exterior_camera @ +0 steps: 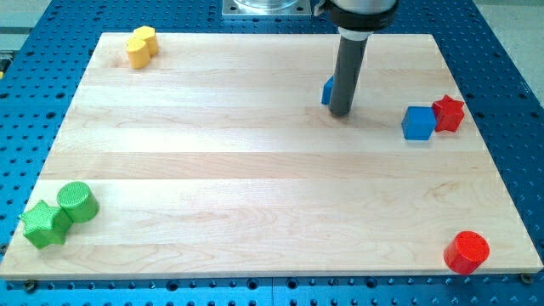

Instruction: Slide the green star to the left of the triangle

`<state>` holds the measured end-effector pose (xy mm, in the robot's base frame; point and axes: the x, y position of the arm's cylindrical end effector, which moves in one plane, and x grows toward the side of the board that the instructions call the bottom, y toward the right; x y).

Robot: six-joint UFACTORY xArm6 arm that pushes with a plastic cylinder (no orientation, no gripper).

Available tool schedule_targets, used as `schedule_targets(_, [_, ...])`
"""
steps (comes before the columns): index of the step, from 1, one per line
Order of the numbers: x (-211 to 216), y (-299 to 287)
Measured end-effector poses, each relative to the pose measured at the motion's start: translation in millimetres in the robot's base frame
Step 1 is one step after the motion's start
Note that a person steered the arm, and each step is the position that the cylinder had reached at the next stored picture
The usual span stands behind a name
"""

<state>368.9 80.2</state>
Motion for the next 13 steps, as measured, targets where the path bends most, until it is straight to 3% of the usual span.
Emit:
schedule_targets(1, [-36, -60])
schedule_targets(3, [-12, 116])
schedule_targets(4, [-33, 53])
schedule_targets(5, [-31, -98])
schedule_targets(6, [19, -258])
schedule_targets(7, [112, -377])
schedule_targets(8, [134, -384])
schedule_targets(9, [237, -384])
schedule_targets(10, [242, -382])
schedule_targets(11, [222, -359])
schedule_targets(13, [172, -276])
